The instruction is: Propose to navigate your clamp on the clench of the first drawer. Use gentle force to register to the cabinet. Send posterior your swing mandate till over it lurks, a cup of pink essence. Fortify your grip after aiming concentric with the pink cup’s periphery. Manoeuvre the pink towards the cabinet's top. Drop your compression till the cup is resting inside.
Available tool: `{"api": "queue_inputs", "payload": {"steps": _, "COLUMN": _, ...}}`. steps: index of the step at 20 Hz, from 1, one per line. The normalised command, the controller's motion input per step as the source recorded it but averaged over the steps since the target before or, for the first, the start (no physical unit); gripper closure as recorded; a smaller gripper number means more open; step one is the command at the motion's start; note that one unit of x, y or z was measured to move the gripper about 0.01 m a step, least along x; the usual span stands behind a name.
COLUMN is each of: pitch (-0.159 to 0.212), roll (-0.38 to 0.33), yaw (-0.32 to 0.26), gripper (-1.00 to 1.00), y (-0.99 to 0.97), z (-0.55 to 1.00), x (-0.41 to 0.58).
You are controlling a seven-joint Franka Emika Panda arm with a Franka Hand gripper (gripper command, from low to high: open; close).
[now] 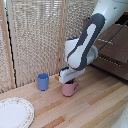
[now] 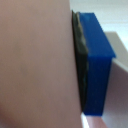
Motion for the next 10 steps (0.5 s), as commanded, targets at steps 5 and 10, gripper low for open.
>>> {"api": "queue_inputs", "payload": {"steps": 5, "pitch": 0.018, "roll": 0.061, "yaw": -0.087, "gripper": 1.0, "y": 0.01, "z": 0.88, "x": 0.407}}
{"api": "queue_inputs", "payload": {"steps": 10, "pitch": 0.003, "roll": -0.058, "yaw": -0.19, "gripper": 1.0, "y": 0.17, "z": 0.8, "x": 0.434}}
